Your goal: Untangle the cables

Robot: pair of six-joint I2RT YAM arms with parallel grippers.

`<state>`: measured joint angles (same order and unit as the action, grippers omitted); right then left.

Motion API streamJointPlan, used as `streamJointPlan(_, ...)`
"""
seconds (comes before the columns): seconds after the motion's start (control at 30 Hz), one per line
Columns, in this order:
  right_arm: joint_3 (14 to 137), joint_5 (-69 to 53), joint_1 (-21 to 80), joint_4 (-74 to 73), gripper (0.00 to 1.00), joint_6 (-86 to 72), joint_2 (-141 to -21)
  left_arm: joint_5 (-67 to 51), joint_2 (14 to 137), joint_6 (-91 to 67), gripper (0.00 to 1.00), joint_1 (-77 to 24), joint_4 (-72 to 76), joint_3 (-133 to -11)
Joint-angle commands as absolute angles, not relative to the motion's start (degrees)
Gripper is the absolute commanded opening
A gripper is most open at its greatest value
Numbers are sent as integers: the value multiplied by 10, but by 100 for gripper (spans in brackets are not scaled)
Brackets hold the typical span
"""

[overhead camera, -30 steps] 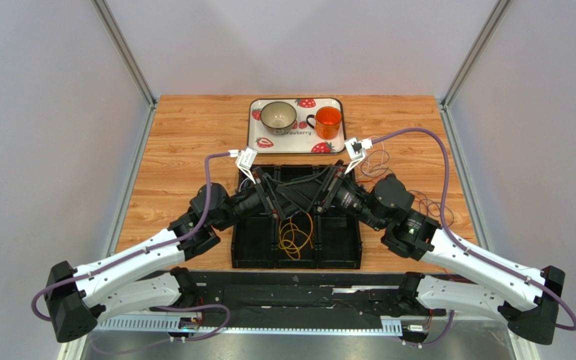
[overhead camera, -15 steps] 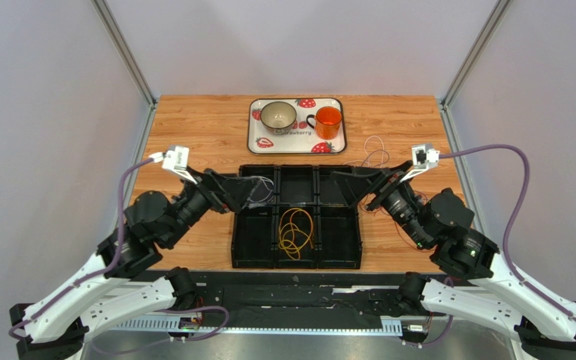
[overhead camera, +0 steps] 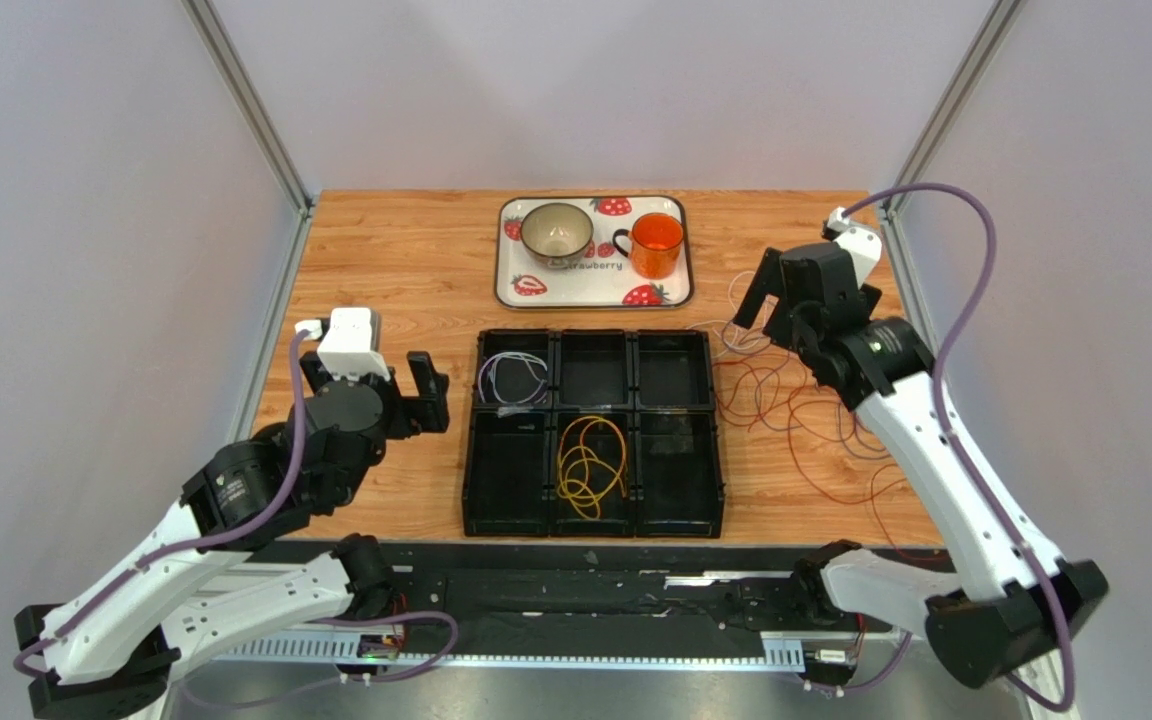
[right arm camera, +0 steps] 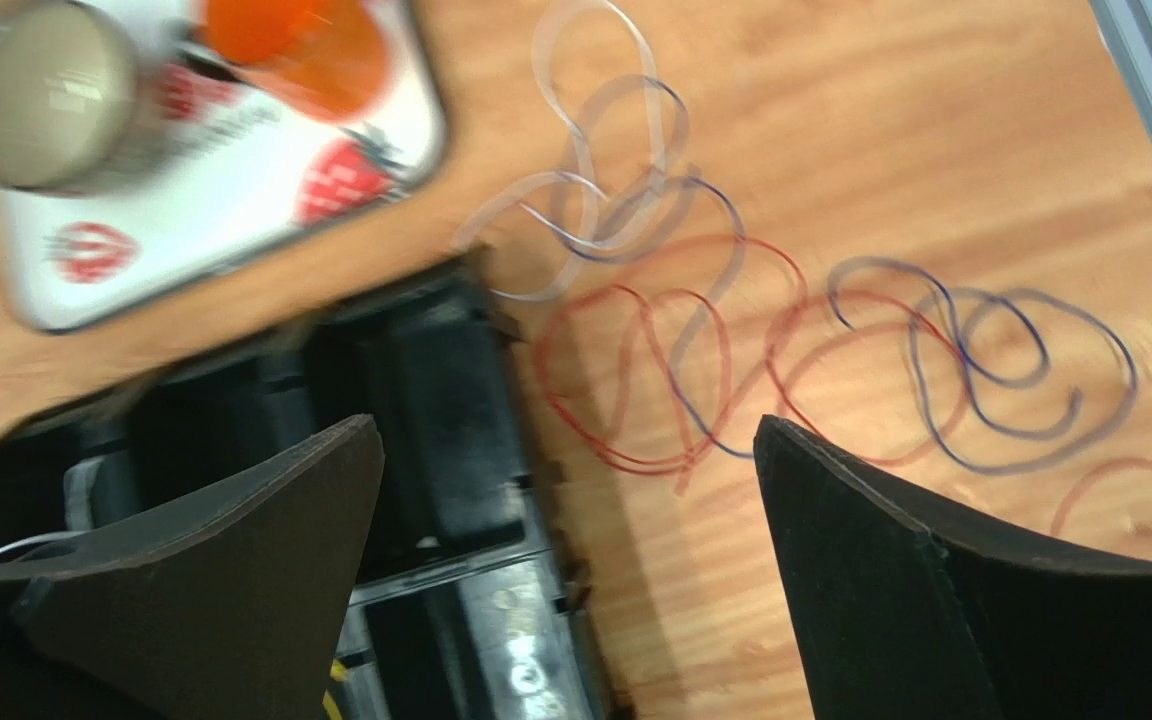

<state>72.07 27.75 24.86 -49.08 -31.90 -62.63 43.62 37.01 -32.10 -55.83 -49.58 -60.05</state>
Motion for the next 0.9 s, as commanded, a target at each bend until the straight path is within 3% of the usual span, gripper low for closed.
streamJointPlan(0.0, 752, 193, 207, -536, 100, -335, -656, 459, 369, -283, 99, -548, -503, -572)
streamJointPlan(0.23, 738, 160, 157, -491, 96, -334, -735, 417, 413, -306, 99, -545, -590, -613)
streamJointPlan(0.5, 741, 119, 115, -424, 92, -341, -826, 377, 369, -282, 99, -545, -536, -556)
streamJointPlan(0.87, 802, 90, 90, -411, 83, -349, -950, 403, 477, -276, 99, -544, -568, -586)
